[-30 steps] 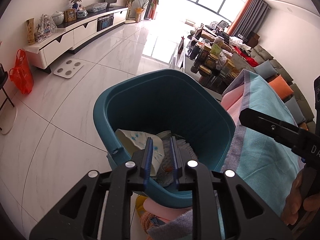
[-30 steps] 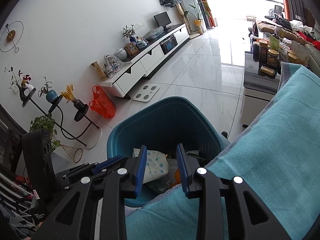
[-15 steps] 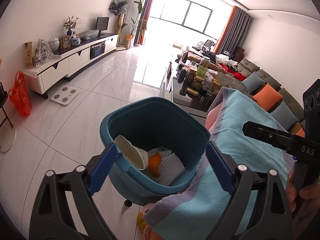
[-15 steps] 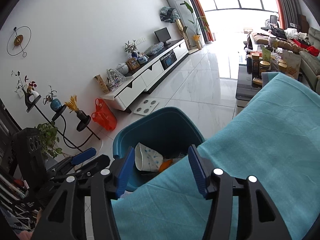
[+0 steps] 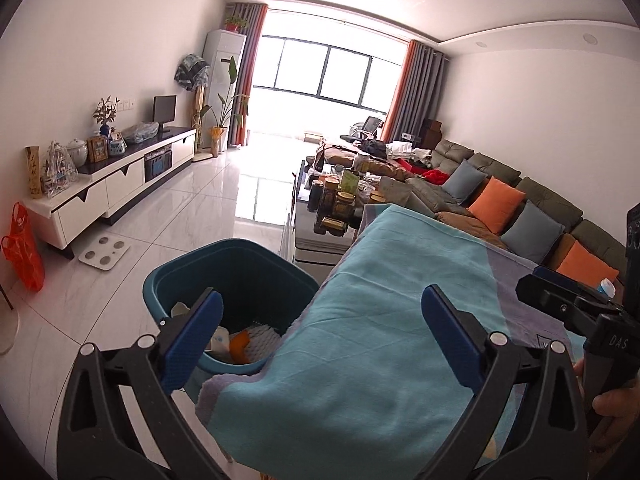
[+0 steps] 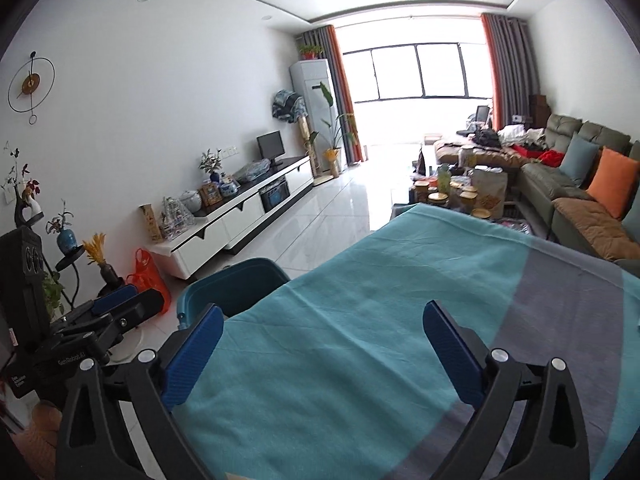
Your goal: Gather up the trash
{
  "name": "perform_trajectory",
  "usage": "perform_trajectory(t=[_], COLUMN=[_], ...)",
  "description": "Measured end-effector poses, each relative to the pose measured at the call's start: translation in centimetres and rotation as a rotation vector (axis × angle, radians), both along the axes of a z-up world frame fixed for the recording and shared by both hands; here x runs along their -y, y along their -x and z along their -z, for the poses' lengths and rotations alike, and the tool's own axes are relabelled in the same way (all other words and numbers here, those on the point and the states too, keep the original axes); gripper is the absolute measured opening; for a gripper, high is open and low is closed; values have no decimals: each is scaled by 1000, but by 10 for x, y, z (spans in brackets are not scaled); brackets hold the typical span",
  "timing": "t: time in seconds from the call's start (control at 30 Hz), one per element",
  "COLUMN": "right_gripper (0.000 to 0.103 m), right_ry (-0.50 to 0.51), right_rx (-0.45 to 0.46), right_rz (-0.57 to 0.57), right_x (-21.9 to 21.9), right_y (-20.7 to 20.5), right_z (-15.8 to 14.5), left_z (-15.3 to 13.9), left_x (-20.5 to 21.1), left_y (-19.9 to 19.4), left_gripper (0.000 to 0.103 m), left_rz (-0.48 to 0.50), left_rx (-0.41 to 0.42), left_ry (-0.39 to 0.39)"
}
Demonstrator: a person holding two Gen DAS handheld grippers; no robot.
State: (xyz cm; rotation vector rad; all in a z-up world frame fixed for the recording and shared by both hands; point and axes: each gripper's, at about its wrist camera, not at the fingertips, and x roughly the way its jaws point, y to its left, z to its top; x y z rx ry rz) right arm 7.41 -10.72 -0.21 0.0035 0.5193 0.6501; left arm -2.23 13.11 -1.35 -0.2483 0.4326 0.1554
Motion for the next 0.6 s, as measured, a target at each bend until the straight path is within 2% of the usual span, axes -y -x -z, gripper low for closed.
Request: perform_trajectory(t=[0.17,0.33,0.47,0.6], right_gripper=[96,96,96,96], right_ry=[-1,2,11,8], right_rx=[83,145,218,232], right_rz=[127,272,384,443], right_x=[44,88,117,142], right_y=[27,51,70,83], right_z=[-1,3,4,7], left_z=[-10,-19,-23,-24], left_x=[38,79,103,127], left_y=[0,1,-3,-6], left_gripper=[98,98,98,98], left_rz=[43,78,116,146], left_rx=[41,105,141,172], left_ry=[-36,-104,-110,-128])
